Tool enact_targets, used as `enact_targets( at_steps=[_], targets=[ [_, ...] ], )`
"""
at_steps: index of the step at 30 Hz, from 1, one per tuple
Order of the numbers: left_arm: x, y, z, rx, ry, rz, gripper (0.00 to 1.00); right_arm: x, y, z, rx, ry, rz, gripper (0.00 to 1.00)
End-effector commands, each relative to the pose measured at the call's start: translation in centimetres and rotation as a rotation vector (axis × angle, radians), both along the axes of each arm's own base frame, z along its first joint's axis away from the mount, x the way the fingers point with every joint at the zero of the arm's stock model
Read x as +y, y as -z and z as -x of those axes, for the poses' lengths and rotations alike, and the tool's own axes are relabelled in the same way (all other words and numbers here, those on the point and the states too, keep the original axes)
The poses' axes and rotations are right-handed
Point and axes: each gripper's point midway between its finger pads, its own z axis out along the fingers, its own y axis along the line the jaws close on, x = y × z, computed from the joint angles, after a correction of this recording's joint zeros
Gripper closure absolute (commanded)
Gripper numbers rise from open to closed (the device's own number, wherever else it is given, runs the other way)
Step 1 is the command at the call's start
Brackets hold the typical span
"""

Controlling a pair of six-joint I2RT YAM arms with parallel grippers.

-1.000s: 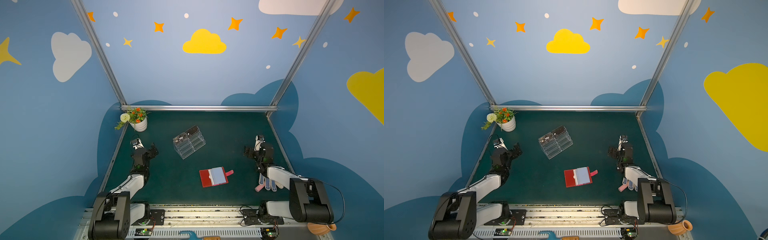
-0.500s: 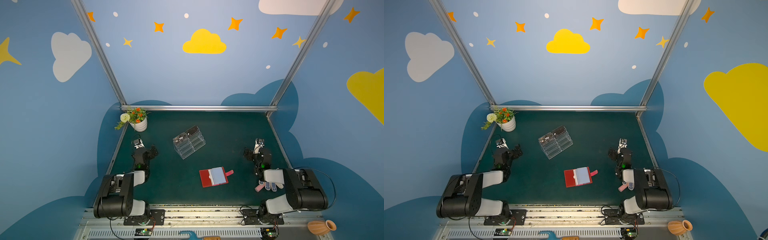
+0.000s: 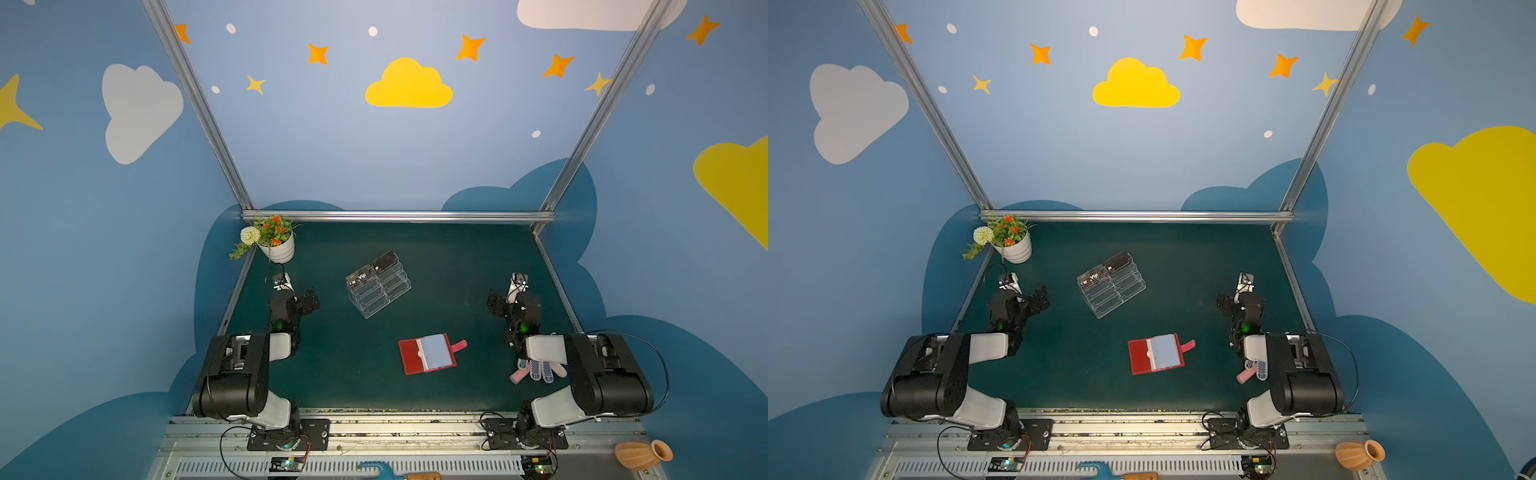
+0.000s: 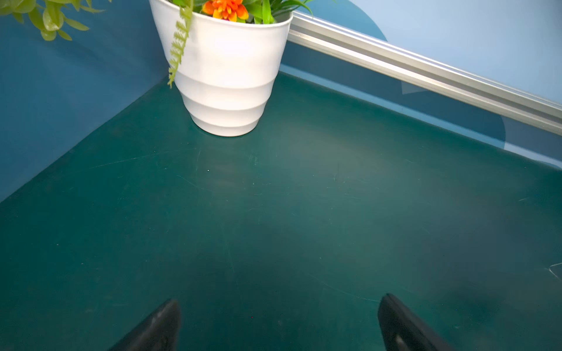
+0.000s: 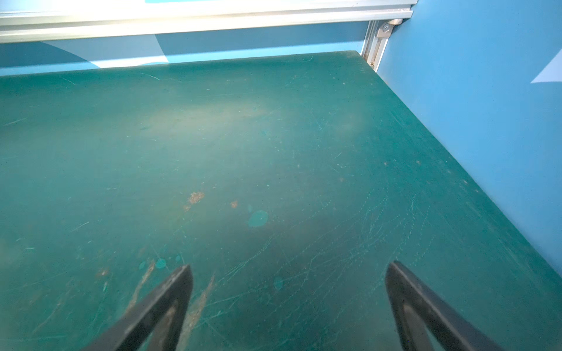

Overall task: Take the credit cards out of the card holder
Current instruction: Reset both arms

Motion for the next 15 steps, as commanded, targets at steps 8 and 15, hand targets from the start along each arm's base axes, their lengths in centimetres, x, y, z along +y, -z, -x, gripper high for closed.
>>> enact_targets(
  at_steps=[8, 15],
  targets=[
    [-0.23, -0.4, -0.49, -0.002, 0.008, -0.027, 0.0, 0.01, -0.47, -0.31, -0.013, 0.011, 0.009, 0.03],
    [-0.28, -0.48, -0.51, -0.004, 0.009, -0.027, 0.0, 0.0, -0.54, -0.35, -0.015, 0.012, 0.009, 0.03]
  ],
)
